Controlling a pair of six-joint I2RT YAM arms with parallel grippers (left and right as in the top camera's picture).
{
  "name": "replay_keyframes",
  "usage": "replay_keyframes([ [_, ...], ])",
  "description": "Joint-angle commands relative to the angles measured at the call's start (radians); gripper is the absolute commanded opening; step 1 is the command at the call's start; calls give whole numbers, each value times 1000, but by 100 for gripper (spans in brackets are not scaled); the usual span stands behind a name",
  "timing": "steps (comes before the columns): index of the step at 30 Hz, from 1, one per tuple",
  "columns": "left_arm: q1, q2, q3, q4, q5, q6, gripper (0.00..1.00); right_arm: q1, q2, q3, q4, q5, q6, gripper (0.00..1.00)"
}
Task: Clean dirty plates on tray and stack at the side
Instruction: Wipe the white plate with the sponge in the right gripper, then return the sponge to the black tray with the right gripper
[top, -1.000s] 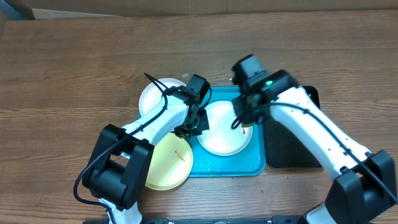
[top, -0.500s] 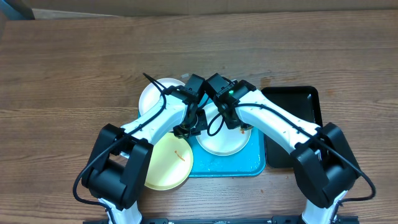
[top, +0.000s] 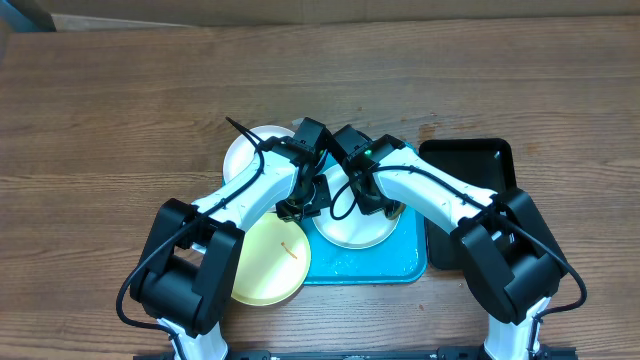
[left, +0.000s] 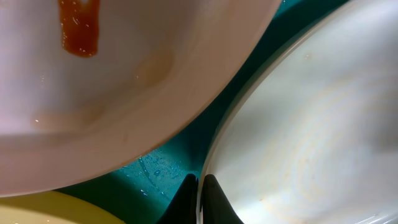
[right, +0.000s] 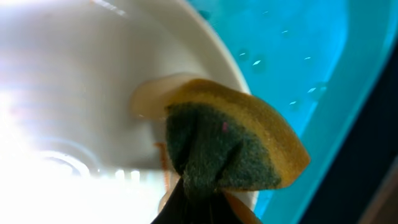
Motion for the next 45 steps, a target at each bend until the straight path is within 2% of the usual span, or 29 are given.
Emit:
replay_keyframes([
  [1, -22, -23, 9, 0, -12, -9, 4, 7, 23, -12, 5, -80, 8, 4],
  [5, -22, -23, 9, 0, -12, -9, 4, 5, 24, -12, 3, -121, 8, 4],
  [13, -21, -23, 9, 3, -12, -8, 4, -31, 23, -11, 23, -340, 0, 4],
  [21, -22, -23, 9, 3, -11, -8, 4, -148, -77, 58, 21, -660, -134, 4],
  [28, -21, -23, 9, 5, -11, -8, 4, -253, -211, 63, -68, -658, -159, 4],
  [38, -21, -23, 9, 6, -11, 7, 4, -281, -214, 56, -107, -498, -176, 4],
  [42, -21, -23, 9, 7, -11, 7, 6, -387, -214, 56, -138, -494, -161, 4],
  [45, -22, -23, 9, 7, -11, 7, 10, -494, -214, 56, -150, -410, -136, 4],
])
